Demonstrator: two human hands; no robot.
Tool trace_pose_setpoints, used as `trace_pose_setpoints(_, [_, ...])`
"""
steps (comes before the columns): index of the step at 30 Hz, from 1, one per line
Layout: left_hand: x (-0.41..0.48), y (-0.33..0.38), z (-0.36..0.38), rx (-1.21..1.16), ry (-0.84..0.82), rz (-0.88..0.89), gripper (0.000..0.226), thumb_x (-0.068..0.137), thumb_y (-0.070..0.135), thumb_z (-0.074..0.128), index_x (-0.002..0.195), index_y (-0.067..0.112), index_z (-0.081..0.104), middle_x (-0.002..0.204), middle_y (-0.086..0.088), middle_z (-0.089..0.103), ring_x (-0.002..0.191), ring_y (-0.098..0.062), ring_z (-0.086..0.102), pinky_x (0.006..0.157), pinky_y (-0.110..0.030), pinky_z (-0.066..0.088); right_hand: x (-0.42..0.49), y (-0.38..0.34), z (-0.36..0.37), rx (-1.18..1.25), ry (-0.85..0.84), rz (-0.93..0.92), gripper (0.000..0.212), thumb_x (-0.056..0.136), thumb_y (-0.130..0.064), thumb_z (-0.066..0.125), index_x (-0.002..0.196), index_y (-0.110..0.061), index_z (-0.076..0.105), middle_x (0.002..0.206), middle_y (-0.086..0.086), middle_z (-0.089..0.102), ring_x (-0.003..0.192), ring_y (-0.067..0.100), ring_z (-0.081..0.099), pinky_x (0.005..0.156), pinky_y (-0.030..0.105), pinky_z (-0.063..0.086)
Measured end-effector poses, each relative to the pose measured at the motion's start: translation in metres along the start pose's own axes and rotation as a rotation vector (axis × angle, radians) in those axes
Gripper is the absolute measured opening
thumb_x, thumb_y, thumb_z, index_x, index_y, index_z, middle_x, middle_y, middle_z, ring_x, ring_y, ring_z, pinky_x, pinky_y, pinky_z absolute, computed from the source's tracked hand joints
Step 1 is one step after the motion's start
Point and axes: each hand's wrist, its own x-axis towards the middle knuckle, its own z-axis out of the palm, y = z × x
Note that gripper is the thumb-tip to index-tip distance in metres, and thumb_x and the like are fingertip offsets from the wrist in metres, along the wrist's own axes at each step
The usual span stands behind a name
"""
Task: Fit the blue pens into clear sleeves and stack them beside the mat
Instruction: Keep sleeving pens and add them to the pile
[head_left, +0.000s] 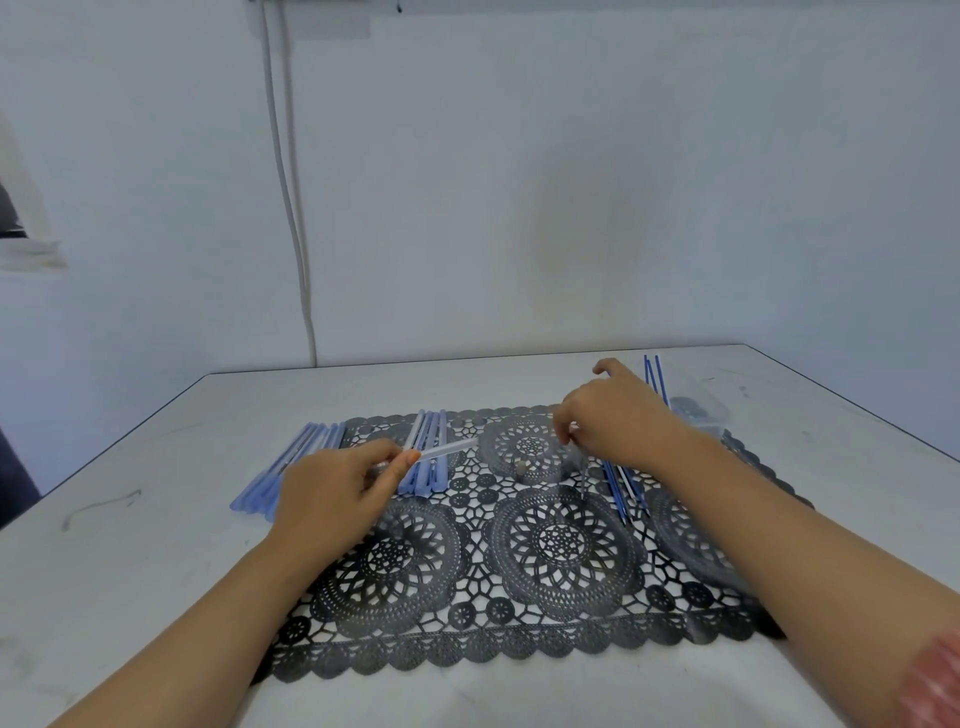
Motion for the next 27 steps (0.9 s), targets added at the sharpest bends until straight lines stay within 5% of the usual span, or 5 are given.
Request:
trace_pose_setpoints(19, [-0.001,0.001,0.000,0.000,-0.028,-0.008,0.031,0.084,0.061,0.033,0.071,0.044,0.055,0.033,0.017,0.038,0.051,0.009,0.051,0.041,-0.014,0.022,-0.004,-0.006,0.011,-0.066,-0.076,-0.003,0.021,0.085,-0.009,0.053,0.089,-0.028,0.062,0.093,-0.008,0.067,0.097,0.012,0.059,0.112,0.045,0.006])
trace_pose_setpoints(27, [-0.001,0.003,-0.001,-0.032,-0.037,-0.008,0.034,0.085,0.060,0.034,0.068,0.041,0.055,0.049,0.029,0.051,0.049,0.007,0.051,0.042,-0.016,0.023,-0.004,-0.003,0.009,-0.064,-0.065,0.020,0.016,0.083,-0.012,0.057,0.083,-0.025,0.065,0.088,-0.009,0.065,0.095,0.012,0.055,0.111,0.047,0.009])
